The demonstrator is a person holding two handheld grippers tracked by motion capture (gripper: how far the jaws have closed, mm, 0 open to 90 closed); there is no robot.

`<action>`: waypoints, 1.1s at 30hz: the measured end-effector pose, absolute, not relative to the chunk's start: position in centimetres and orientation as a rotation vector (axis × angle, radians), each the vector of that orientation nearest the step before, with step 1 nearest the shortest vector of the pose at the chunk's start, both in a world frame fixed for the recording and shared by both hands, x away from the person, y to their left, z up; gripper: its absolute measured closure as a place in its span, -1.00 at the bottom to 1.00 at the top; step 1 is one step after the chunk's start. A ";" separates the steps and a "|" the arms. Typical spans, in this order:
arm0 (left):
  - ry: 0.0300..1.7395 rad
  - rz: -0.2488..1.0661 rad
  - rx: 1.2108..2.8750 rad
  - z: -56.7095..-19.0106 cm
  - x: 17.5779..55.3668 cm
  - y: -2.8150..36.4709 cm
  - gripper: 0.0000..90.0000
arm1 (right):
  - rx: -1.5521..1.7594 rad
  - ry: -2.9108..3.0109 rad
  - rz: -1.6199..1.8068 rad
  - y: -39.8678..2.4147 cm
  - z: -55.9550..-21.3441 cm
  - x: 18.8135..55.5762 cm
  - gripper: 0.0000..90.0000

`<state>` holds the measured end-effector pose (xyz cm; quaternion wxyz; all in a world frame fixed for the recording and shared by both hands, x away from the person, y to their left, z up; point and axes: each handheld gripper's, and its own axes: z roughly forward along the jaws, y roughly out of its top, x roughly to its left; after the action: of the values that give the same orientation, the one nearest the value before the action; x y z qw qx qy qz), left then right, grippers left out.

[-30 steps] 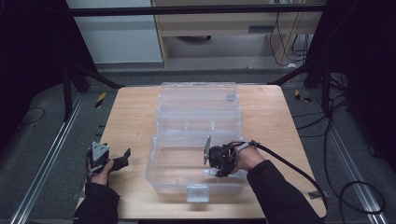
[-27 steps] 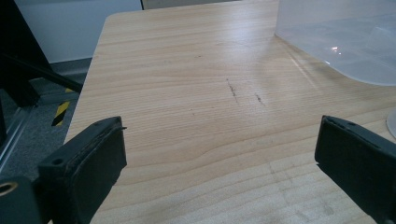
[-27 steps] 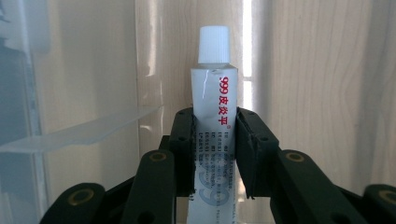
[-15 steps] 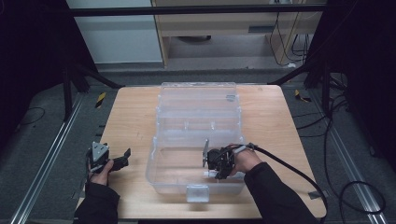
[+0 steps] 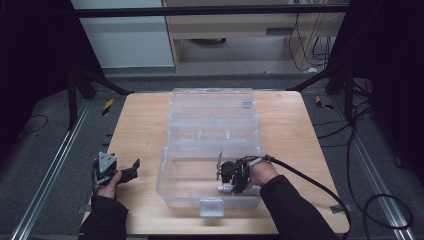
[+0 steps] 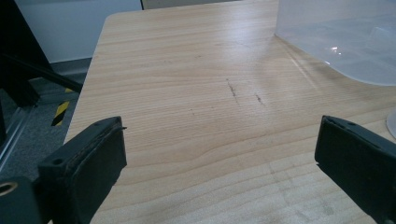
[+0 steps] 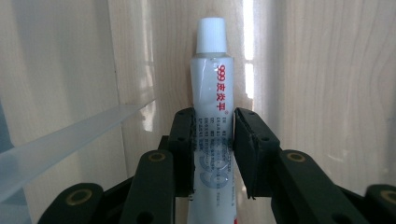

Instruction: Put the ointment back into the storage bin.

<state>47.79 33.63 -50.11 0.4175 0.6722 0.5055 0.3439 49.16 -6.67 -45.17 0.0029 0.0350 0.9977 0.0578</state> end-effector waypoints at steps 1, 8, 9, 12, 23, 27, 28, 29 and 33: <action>1.268 0.863 1.687 -50.1 47.8 33.6 -0.97 | 0.112 3.129 0.181 -6.7 -45.1 49.2 0.53; 1.268 0.863 1.687 -50.1 47.8 33.6 -0.97 | 0.136 3.111 0.232 -7.0 -44.3 49.0 0.45; 1.268 0.863 1.687 -50.1 47.8 33.6 -0.97 | 0.139 3.112 0.250 -7.1 -44.0 49.1 0.44; 1.268 0.864 1.687 -50.1 47.8 33.6 -0.97 | 0.188 3.096 0.325 -7.5 -43.0 49.0 0.37; 1.269 0.867 1.688 -50.1 47.8 33.6 -0.97 | 0.376 2.956 0.675 -10.6 -38.9 48.6 0.05; 1.269 0.868 1.689 -50.1 47.8 33.6 -0.97 | 0.440 2.861 0.810 -11.9 -37.7 48.4 -0.08; 1.269 0.868 1.689 -50.1 47.8 33.6 -0.97 | 0.449 2.829 0.845 -12.3 -37.4 48.3 -0.11; 1.269 0.868 1.689 -50.1 47.8 33.6 -0.97 | 0.467 2.796 0.869 -12.6 -37.2 48.2 -0.13; 1.270 0.869 1.689 -50.1 47.8 33.6 -0.97 | 0.575 2.711 0.970 -14.2 -36.4 48.0 -0.27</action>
<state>47.78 33.59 -50.11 0.4155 0.6724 0.5056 0.3458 48.01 -14.15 -36.44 0.1025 0.1947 0.9185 0.3286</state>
